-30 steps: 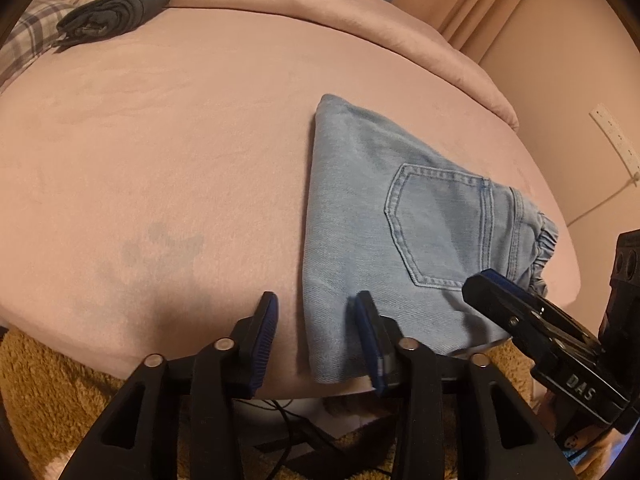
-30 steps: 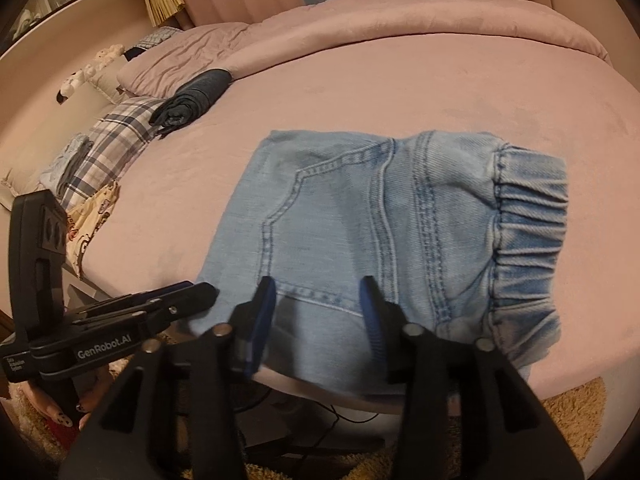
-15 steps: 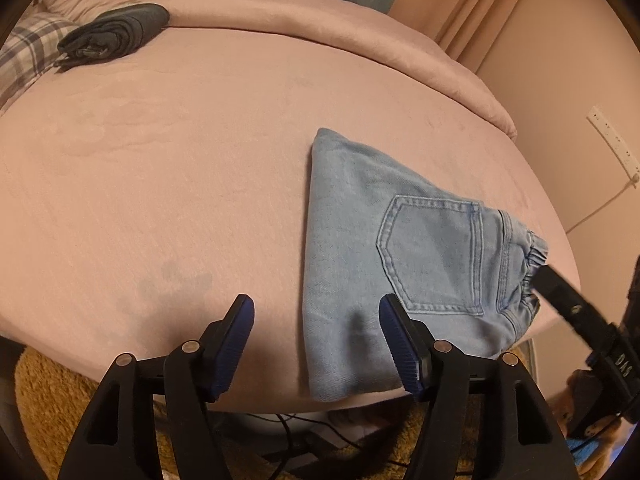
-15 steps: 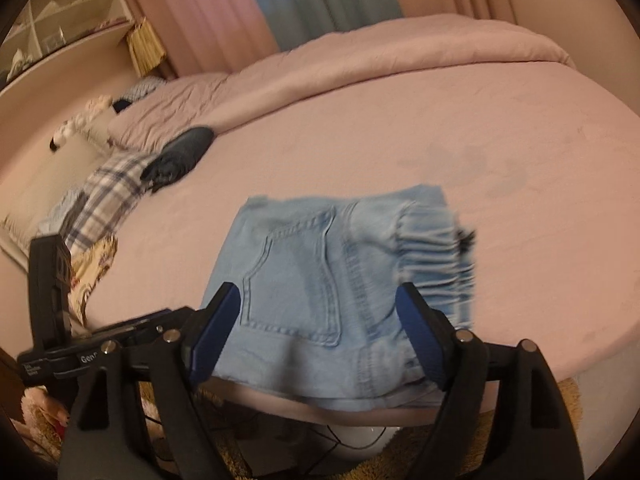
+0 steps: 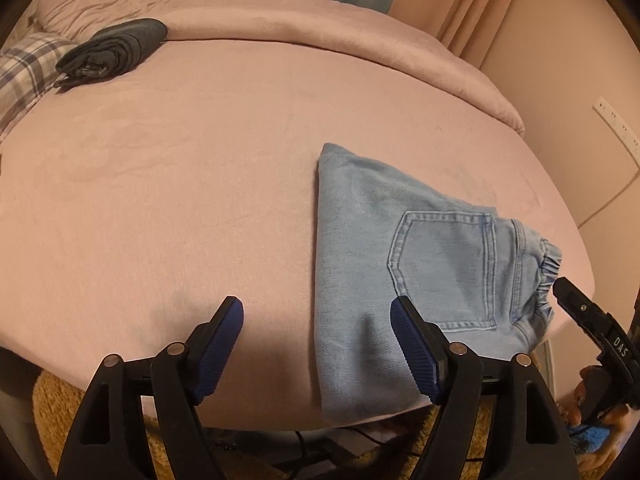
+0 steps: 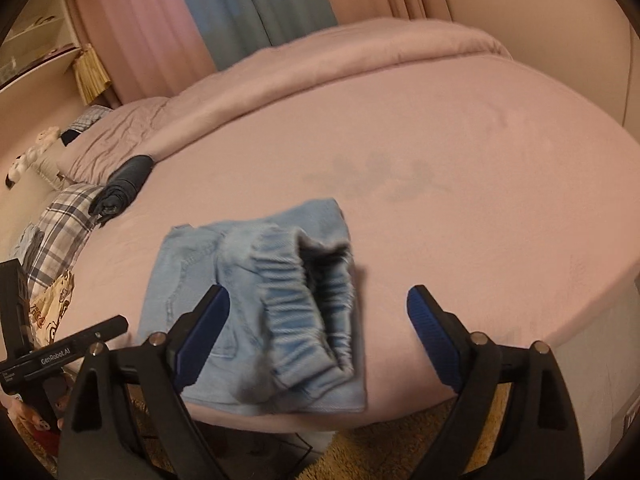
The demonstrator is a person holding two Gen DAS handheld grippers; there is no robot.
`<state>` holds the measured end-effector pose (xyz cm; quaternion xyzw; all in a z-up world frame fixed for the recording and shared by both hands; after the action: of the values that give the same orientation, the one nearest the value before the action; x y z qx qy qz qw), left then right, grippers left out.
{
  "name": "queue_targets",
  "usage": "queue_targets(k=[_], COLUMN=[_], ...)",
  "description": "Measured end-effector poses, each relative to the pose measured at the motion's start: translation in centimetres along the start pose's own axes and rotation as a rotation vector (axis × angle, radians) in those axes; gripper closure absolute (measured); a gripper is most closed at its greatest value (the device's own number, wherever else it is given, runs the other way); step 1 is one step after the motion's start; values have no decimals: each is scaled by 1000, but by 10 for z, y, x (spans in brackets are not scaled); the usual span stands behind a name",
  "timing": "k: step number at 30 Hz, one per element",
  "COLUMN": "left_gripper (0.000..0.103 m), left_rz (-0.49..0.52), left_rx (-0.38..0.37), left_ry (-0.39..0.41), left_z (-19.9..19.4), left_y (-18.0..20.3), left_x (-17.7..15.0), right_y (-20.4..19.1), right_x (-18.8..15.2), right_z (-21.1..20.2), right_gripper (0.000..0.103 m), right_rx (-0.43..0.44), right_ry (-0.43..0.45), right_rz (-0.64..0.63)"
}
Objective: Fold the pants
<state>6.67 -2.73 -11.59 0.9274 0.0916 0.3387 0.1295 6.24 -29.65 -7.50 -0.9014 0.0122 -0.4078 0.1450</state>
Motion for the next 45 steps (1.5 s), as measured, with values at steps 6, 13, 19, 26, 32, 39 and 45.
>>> queue_targets(k=[6, 13, 19, 26, 32, 39, 45], left_gripper=[27, 27, 27, 27, 27, 27, 27], left_rz=[22, -3, -9, 1, 21, 46, 62], left_rx=[-12, -33, -57, -71, -99, -129, -141], left_ry=[-20, -47, -72, -85, -83, -97, -107], left_z=[7, 16, 23, 28, 30, 34, 41], left_y=[4, -3, -7, -8, -9, -6, -1], left_x=[-2, -3, -7, -8, -6, -2, 2], right_y=[10, 5, -1, -1, 2, 3, 1], right_x=[-7, -19, -25, -32, -34, -35, -33], right_z=[9, 21, 29, 38, 41, 43, 48], right_gripper=[13, 13, 13, 13, 12, 11, 10], right_rx=[-12, 42, 36, 62, 87, 109, 121], right_ry=[-47, -109, -145, -175, -186, -189, -188], right_rz=[-2, 10, -7, 22, 46, 55, 49])
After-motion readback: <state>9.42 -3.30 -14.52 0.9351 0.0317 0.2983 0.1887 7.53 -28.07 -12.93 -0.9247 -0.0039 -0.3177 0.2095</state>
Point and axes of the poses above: each gripper's, at about its wrist camera, not at the fingertips, and z roughly the way its jaws point, y to its right, x to its top, the point moved 8 cm from there along z, roughly the way its jaws point, and after that the axes turned 6 degrees about y, right-handed, at the moved point
